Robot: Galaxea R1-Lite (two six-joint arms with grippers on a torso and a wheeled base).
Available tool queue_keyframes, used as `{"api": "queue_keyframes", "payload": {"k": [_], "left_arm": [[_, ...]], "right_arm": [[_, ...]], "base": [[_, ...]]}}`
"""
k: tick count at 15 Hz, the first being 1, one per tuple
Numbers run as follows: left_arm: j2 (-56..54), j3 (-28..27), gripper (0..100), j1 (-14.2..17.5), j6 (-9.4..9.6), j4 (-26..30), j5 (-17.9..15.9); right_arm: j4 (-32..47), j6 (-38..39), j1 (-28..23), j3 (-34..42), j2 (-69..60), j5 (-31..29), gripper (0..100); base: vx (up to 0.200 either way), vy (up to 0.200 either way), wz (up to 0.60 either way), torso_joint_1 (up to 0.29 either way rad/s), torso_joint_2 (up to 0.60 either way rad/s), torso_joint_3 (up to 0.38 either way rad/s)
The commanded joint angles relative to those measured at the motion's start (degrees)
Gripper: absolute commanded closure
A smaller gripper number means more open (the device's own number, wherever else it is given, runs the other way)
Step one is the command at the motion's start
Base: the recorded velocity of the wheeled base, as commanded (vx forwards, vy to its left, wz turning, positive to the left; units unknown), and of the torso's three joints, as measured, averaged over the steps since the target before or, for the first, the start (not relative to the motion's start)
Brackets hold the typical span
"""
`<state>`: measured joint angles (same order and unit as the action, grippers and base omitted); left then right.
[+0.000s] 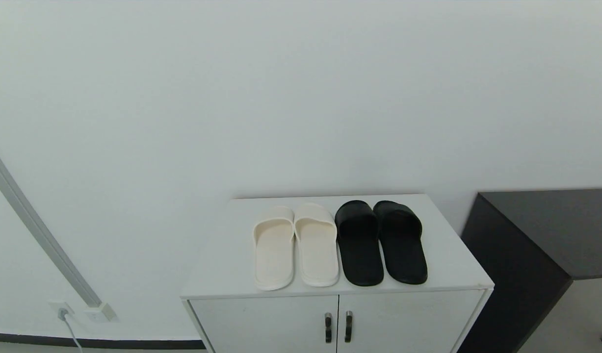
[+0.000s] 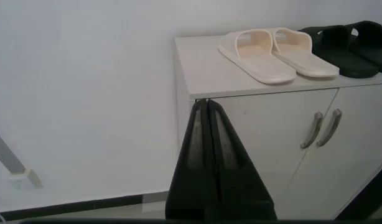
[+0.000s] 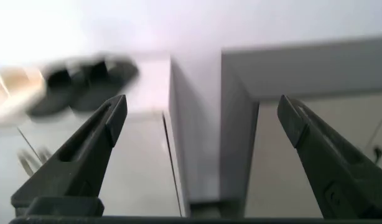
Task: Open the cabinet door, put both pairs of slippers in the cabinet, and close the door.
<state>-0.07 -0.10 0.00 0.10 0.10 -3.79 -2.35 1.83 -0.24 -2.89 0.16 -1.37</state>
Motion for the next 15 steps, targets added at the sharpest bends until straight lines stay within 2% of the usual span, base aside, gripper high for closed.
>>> {"api": "queue_keyframes", "payload": {"k": [1,3,4,5,7,9,11,13,14,15], "left_arm": [[0.07,0.01,100,0.00,-0.01,-0.01,0.01],[0.07,0.01,100,0.00,-0.01,-0.01,0.01],[0.07,0.01,100,0.00,-0.01,-0.01,0.01],[0.07,0.01,100,0.00,-0.01,-0.01,0.01],[0.07,0.01,100,0.00,-0.01,-0.01,-0.08],[0.07,0.01,100,0.00,-0.01,-0.01,-0.08],[0.07,-0.08,100,0.00,-0.01,-0.01,-0.08],[0.07,-0.08,100,0.00,-0.01,-0.01,-0.08],[0.07,-0.08,100,0.00,-0.01,-0.01,-0.08],[0.07,-0.08,100,0.00,-0.01,-0.01,-0.08]], "right_arm": [[3.32,3.44,0.07,-10.82,6.87,0.40,0],[7.36,3.44,0.33,-11.35,11.00,4.88,0],[7.80,3.44,0.33,-10.03,16.54,7.78,0],[7.19,2.65,0.42,-9.50,20.50,8.22,0],[3.58,0.54,1.03,-9.59,27.88,9.80,0],[-3.54,0.81,2.53,-10.38,36.84,10.07,0],[-14.61,0.98,6.31,-10.73,49.06,9.80,0],[-24.98,2.65,12.37,-11.79,59.52,7.25,0],[-26.39,3.36,14.04,-12.58,61.63,5.50,0],[-28.85,6.43,21.43,-15.66,67.34,-2.06,0]], "base": [[0.000,0.000,0.00,0.000,0.00,0.000],[0.000,0.000,0.00,0.000,0.00,0.000],[0.000,0.000,0.00,0.000,0.00,0.000],[0.000,0.000,0.00,0.000,0.00,0.000],[0.000,0.000,0.00,0.000,0.00,0.000],[0.000,0.000,0.00,0.000,0.00,0.000],[0.000,0.000,0.00,0.000,0.00,0.000],[0.000,0.000,0.00,0.000,0.00,0.000],[0.000,0.000,0.00,0.000,0.00,0.000],[0.000,0.000,0.00,0.000,0.00,0.000]]}}
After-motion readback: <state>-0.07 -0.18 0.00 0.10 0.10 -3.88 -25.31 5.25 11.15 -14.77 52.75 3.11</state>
